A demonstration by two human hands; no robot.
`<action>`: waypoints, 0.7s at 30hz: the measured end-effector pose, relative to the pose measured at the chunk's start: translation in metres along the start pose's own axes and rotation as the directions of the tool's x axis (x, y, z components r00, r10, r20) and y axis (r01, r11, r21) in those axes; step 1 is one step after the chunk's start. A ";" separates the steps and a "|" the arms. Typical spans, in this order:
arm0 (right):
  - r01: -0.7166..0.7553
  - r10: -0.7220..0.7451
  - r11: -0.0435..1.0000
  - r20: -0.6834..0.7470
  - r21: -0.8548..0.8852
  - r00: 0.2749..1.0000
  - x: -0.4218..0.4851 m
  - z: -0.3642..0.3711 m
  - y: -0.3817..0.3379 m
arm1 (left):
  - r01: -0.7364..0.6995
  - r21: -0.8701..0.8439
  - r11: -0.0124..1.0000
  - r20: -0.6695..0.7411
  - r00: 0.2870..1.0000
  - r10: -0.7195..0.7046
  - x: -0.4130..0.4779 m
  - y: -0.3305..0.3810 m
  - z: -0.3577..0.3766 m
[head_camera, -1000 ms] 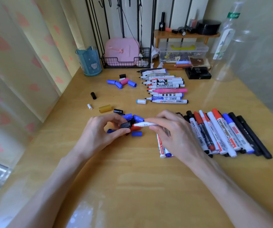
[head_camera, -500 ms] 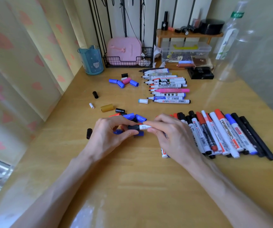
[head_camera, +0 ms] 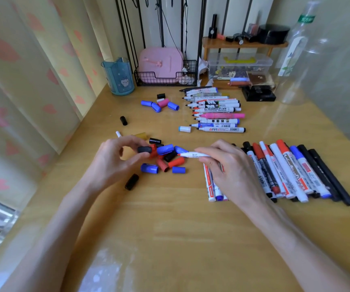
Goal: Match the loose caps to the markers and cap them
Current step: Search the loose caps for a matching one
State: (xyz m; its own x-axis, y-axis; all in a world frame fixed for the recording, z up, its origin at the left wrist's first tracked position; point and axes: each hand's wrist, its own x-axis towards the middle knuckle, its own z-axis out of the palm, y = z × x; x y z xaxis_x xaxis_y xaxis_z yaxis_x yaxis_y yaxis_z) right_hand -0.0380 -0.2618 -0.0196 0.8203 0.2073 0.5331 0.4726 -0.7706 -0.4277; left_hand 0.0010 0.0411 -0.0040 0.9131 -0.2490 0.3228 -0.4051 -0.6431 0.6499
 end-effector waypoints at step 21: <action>-0.009 0.009 1.000 0.002 -0.012 1.000 -0.001 0.001 -0.005 | 0.061 0.170 0.984 -0.022 0.998 -0.058 0.004 -0.017 0.017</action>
State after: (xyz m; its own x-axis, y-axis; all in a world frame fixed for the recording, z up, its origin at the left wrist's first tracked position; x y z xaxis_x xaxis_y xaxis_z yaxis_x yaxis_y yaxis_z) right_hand -0.0409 -0.2579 -0.0188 0.8250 0.2017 0.5278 0.4616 -0.7795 -0.4236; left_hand 0.0119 0.0385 -0.0257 0.9340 -0.1952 0.2994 -0.3349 -0.7706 0.5422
